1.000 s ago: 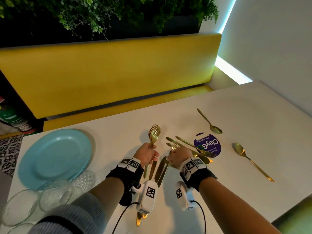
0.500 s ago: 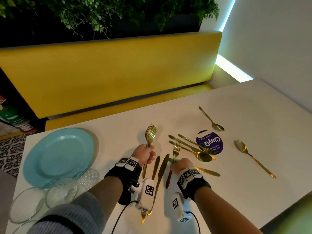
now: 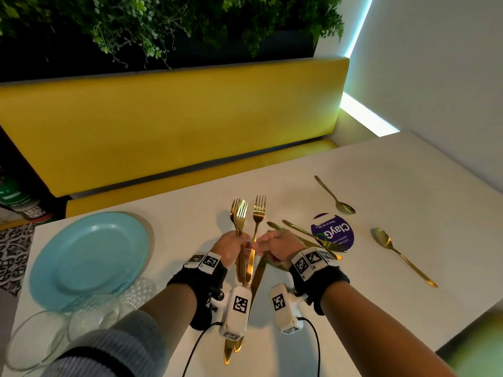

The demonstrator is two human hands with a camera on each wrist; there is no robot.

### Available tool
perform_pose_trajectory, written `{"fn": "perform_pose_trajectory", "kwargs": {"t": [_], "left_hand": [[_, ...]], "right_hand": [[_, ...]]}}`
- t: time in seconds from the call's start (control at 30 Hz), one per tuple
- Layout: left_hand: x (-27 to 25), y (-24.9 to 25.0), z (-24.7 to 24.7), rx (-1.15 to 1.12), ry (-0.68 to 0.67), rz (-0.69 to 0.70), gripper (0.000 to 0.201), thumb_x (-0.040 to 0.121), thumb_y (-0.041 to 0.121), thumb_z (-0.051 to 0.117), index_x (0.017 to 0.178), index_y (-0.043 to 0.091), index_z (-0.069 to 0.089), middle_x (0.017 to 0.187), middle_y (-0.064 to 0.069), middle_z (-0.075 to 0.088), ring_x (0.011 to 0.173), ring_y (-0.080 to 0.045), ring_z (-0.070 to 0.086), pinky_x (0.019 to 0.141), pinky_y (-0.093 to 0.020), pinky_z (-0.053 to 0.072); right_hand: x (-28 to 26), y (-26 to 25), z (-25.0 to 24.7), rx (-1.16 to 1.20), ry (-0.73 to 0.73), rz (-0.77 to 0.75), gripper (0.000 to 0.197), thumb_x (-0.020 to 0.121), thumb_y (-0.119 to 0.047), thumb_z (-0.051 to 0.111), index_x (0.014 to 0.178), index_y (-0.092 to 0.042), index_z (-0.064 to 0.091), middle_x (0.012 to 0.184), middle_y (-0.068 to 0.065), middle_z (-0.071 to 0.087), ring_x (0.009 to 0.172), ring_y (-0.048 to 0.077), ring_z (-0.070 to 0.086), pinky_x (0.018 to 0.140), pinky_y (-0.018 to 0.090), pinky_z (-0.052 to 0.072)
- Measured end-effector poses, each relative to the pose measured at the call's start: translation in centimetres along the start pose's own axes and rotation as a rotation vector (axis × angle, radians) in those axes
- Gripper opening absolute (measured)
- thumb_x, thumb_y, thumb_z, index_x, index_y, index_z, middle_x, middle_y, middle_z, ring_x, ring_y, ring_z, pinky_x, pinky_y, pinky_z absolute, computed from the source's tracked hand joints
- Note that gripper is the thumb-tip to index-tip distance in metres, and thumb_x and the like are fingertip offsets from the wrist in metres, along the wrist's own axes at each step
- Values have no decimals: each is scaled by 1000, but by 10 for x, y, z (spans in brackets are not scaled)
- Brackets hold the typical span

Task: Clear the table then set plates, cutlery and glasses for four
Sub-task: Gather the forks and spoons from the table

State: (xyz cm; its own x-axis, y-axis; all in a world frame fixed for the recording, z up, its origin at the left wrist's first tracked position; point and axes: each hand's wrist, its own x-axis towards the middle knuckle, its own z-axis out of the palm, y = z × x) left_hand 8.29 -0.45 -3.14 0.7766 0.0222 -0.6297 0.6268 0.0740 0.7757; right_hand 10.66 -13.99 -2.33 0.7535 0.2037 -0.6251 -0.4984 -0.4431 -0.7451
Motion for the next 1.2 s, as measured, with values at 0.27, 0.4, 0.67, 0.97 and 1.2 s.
{"fn": "perform_pose_trajectory", "kwargs": {"t": [0.27, 0.4, 0.67, 0.97, 1.2], "left_hand": [[-4, 0, 0, -38, -41, -4, 35, 102, 25, 34, 78, 7, 52, 38, 1, 52, 39, -16, 52, 60, -33, 45], [-4, -4, 0, 77, -91, -24, 37, 101, 20, 35, 74, 7, 56, 41, 3, 55, 49, -19, 54, 69, -35, 46], [2, 6, 7, 12, 24, -67, 16, 100, 10, 36, 89, 7, 46, 71, -9, 52, 58, -19, 51, 53, -26, 44], [19, 9, 1, 69, 114, -66, 13, 99, 15, 41, 98, 9, 51, 69, -3, 46, 59, -14, 43, 61, -27, 47], [22, 13, 4, 38, 114, -68, 14, 98, 8, 39, 105, 5, 51, 69, -5, 47, 58, -14, 43, 59, -26, 44]], "right_hand": [[12, 1, 18, -69, -66, -11, 20, 85, -13, 68, 66, -15, 62, 55, 1, 60, 27, 1, 40, 31, 14, 30], [12, 4, 19, -173, -55, 8, 17, 85, -14, 66, 68, -16, 63, 64, 1, 63, 32, -1, 43, 39, 13, 32], [26, 7, -21, -669, 212, 5, 31, 91, -32, 57, 107, -8, 68, 100, 2, 68, 84, 12, 63, 74, 21, 53], [43, 37, -47, -1015, 374, 137, 25, 96, -14, 44, 114, -10, 60, 113, 7, 65, 105, 23, 63, 82, 31, 51], [43, 42, -48, -995, 338, 157, 25, 98, -18, 43, 117, -10, 58, 118, 7, 62, 109, 22, 61, 89, 30, 50]]}}
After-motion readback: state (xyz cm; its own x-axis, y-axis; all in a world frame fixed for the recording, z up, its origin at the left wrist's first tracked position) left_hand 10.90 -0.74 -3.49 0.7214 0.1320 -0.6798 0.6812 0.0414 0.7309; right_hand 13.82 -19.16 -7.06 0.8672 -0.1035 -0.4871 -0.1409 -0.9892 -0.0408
